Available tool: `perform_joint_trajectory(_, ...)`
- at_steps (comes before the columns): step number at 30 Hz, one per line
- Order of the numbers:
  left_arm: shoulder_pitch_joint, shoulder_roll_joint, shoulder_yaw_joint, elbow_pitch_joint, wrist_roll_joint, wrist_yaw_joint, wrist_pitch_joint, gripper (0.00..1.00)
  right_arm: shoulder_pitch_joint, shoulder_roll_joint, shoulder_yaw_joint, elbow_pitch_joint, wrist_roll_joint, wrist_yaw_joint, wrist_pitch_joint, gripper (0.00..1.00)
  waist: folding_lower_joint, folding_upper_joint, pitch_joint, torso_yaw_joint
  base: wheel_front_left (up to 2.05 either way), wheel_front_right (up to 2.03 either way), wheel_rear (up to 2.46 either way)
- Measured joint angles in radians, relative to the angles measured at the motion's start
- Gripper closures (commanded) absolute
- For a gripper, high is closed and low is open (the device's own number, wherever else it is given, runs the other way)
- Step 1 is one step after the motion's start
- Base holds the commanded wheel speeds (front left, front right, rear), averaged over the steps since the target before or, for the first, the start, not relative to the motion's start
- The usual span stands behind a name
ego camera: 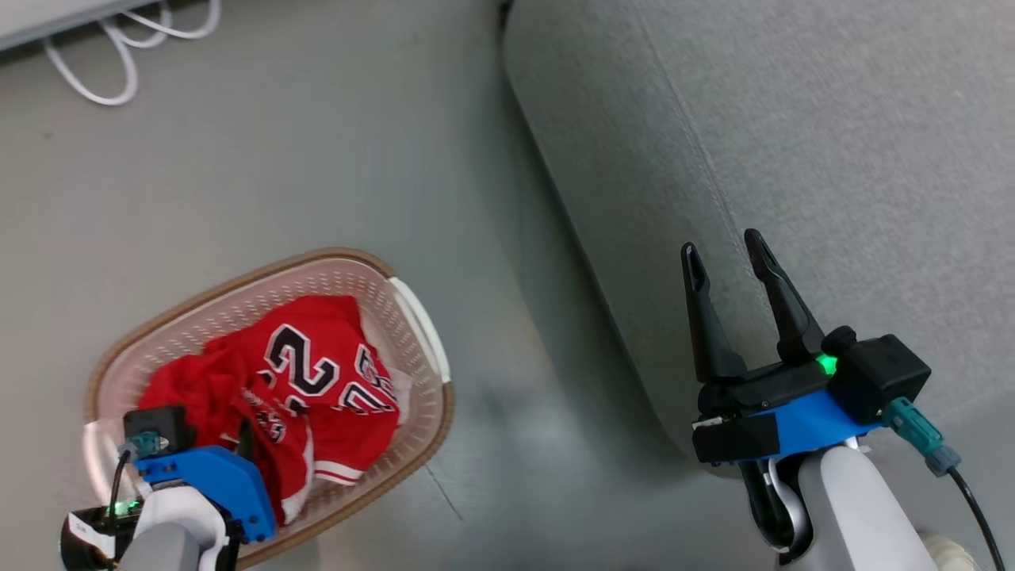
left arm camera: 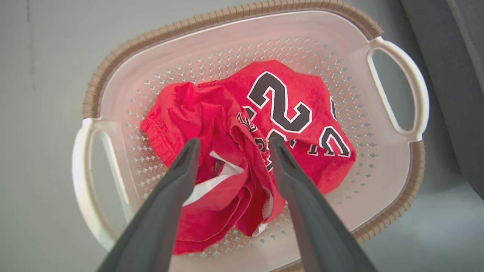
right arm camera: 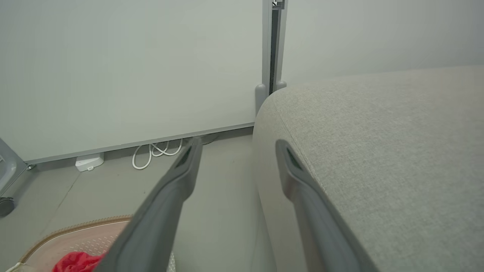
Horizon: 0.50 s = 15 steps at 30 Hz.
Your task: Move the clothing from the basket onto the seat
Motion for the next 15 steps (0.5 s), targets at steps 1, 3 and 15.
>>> perform_joint_trajectory(1,-0.009,0.005,0.004,0.014,-0.002,0.003,0.007,0.00,-0.003,0.000,0.004,0.003,0.009,0.000,0.000,0.00,0.0000,0.0000,0.014,-0.015,0.00,0.00,0.00)
perform_joint_trajectory(3,-0.024,0.015,0.015,0.037,-0.012,0.008,0.016,0.00,-0.014,0.000,0.016,0.007,0.026,0.000,-0.005,0.00,0.0000,0.0000,0.042,-0.042,0.00,0.00,0.00)
perform_joint_trajectory(15,-0.121,0.077,0.062,0.173,-0.073,-0.002,0.070,0.00,-0.038,0.001,0.076,-0.027,0.104,0.000,-0.008,0.00,-0.0001,-0.0001,0.163,-0.155,0.00,0.00,0.00)
